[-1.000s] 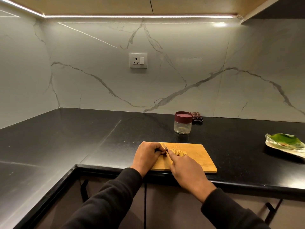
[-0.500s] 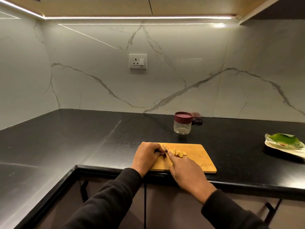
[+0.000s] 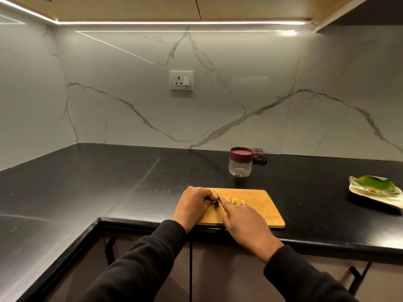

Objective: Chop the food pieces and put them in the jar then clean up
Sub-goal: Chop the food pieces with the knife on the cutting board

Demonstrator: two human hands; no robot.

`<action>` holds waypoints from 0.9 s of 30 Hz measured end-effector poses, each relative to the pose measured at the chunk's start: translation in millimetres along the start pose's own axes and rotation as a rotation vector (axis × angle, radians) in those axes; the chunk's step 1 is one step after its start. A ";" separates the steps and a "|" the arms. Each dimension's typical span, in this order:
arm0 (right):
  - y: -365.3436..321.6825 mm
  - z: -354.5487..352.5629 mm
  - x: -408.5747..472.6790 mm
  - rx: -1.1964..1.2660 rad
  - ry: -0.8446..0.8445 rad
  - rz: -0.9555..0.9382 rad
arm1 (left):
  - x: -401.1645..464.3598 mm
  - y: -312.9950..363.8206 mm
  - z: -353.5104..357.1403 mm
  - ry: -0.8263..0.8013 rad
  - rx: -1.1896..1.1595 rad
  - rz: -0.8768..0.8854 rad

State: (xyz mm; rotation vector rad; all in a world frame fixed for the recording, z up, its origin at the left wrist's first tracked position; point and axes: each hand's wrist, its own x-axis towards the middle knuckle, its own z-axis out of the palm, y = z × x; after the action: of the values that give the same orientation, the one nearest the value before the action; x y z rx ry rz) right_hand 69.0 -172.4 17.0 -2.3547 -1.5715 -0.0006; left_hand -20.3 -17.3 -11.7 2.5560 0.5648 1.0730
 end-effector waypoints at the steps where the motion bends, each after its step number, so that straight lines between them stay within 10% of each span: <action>1: -0.2 0.4 -0.8 -0.001 0.004 0.001 | -0.1 0.3 0.2 0.003 0.002 0.001; 27: -3.6 1.0 -5.3 -0.060 -0.043 -0.002 | -0.1 -2.2 2.5 0.030 0.015 -0.002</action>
State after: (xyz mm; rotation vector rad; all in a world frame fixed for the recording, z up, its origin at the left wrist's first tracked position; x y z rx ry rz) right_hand 63.4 -175.7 16.1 -2.4139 -1.6158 0.0028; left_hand -19.1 -15.7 -14.4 2.5556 0.5855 1.1115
